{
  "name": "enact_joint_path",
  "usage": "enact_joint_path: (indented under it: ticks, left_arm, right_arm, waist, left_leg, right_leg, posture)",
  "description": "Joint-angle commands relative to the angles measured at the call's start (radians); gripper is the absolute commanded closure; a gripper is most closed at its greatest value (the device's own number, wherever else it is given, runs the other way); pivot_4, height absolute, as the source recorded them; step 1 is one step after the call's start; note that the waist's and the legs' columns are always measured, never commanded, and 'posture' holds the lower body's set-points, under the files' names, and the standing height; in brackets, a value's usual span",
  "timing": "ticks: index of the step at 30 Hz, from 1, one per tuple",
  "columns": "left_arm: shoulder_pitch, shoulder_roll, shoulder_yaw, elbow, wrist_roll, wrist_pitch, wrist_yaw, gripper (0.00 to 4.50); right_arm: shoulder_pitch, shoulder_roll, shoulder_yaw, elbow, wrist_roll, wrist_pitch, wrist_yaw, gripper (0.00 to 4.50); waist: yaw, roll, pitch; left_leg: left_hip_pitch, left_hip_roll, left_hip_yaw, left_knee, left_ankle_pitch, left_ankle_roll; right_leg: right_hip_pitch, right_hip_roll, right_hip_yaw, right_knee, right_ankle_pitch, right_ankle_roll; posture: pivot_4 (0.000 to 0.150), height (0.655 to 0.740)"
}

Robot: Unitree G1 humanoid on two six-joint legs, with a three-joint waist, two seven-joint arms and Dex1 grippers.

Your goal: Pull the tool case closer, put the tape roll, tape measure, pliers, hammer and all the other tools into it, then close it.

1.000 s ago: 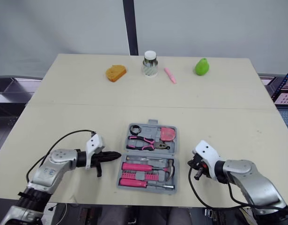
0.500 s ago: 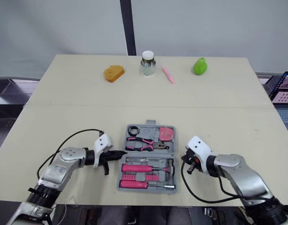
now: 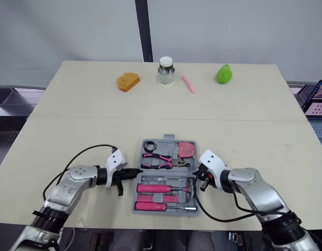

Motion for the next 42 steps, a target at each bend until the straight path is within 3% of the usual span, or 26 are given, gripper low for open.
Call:
enact_joint_path:
  ticks: [1,14,42]
  left_arm:
    - [0.017,-0.004,-0.023,-0.031,0.005,0.009,-0.005,4.50]
    - [0.120,-0.002,-0.026,-0.116,-0.005,0.027,0.006,4.50]
    - [0.175,0.001,-0.018,-0.175,-0.015,0.056,0.011,4.50]
  right_arm:
    - [0.003,0.002,0.003,-0.026,0.005,-0.017,0.016,4.47]
    - [0.034,-0.019,0.013,-0.082,0.022,0.006,0.042,4.47]
    - [0.094,-0.036,0.016,-0.168,0.044,0.059,0.062,4.47]
  waist:
    - [0.000,0.000,0.000]
    - [-0.001,0.000,0.000]
    - [-0.001,0.000,0.000]
  left_leg:
    - [0.000,0.000,0.000,0.000,0.000,0.000]
    - [0.000,0.000,0.000,0.000,0.000,0.000]
    - [0.000,0.001,0.000,-0.001,-0.001,-0.001]
  right_leg:
    - [0.000,0.000,0.000,0.000,0.000,0.000]
    - [0.000,0.000,0.000,0.000,0.000,0.000]
    - [0.000,0.000,0.000,-0.003,0.000,0.000]
  posture:
    - [0.150,0.6950]
    - [0.150,0.6950]
    - [0.150,0.6950]
